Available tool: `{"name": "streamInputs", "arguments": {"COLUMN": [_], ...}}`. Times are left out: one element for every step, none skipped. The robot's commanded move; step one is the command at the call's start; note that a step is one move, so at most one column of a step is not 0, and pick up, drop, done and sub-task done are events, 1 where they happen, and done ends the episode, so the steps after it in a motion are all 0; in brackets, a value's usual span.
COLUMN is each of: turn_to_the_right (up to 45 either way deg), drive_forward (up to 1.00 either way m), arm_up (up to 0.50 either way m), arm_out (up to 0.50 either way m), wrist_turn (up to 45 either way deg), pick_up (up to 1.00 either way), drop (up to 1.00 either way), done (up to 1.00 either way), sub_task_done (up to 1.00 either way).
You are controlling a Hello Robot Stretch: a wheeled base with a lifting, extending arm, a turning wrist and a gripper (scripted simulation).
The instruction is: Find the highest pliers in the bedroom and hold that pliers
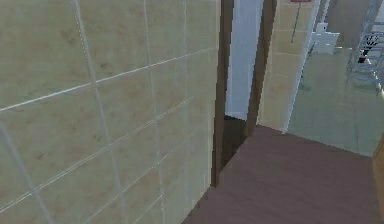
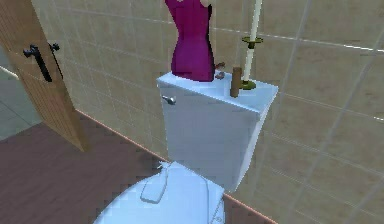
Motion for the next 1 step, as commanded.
{"name": "streamInputs", "arguments": {"turn_to_the_right": [6.0], "drive_forward": [0.00], "arm_up": [0.00], "arm_out": [0.00], "wrist_turn": [0.0], "pick_up": [0.00], "drop": [0.00], "done": [0.00], "sub_task_done": [0.00]}}
